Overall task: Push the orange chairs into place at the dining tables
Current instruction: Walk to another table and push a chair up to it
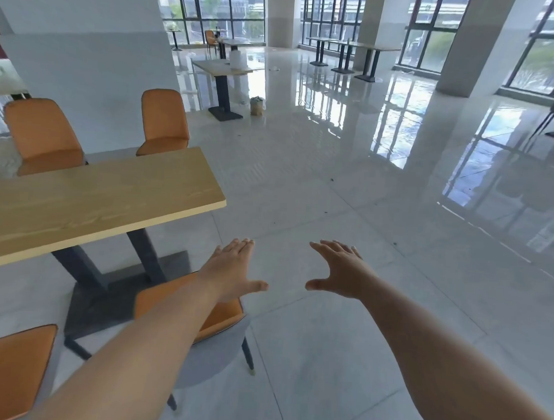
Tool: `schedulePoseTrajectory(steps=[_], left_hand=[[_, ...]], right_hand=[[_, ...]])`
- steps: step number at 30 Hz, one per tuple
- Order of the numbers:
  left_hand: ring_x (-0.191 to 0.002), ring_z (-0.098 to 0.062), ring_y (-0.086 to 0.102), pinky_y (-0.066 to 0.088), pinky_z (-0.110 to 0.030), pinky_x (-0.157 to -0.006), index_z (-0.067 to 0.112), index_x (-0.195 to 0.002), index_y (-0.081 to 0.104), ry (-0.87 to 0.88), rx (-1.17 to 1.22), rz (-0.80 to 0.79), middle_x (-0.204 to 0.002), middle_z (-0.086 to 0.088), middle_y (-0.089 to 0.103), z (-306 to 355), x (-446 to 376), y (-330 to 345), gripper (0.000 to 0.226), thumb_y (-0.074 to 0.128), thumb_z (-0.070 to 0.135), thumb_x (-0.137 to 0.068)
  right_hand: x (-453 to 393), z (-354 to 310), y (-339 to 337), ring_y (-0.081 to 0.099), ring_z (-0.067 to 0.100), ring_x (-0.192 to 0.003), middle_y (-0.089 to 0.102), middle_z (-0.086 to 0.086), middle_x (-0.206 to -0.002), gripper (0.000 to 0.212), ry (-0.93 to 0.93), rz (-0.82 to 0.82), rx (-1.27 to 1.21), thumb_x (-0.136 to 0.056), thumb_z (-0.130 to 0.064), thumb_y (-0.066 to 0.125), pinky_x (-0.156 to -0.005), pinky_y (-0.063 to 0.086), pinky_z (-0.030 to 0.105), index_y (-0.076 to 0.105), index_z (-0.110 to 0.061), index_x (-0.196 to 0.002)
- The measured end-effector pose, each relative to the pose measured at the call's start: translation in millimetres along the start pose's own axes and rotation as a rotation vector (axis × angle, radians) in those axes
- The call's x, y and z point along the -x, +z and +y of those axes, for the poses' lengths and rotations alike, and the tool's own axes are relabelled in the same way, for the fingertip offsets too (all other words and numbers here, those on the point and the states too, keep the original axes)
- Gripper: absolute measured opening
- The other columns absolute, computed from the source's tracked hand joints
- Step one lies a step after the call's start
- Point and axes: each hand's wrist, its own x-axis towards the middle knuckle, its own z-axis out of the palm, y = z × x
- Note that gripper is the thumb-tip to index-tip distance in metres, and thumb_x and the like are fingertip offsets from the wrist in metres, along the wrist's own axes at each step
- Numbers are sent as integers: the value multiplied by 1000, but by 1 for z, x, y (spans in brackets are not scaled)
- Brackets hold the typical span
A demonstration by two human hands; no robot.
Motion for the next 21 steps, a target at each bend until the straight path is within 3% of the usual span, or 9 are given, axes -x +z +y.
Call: schedulePoseTrajectory(steps=[11,21], left_hand=[[-149,-20,1,4,-43,-120,13,-154,3,70,2,-14,-163,-4,6,108,-166,0,104,52,70,-82],[-149,-19,5,7,-44,-120,14,-154,6,150,2,-47,-163,-3,8,125,-364,4,103,55,69,-82]], right_hand=[[-59,168,-60,21,22,-145,29,0,-156,99,54,39,-1,-71,-68,68,-119,14,47,23,-29,-151],[-181,281,-83,24,23,-143,32,1,-154,99,153,50,3,-71,-66,69,-119,17,46,24,-29,-151]])
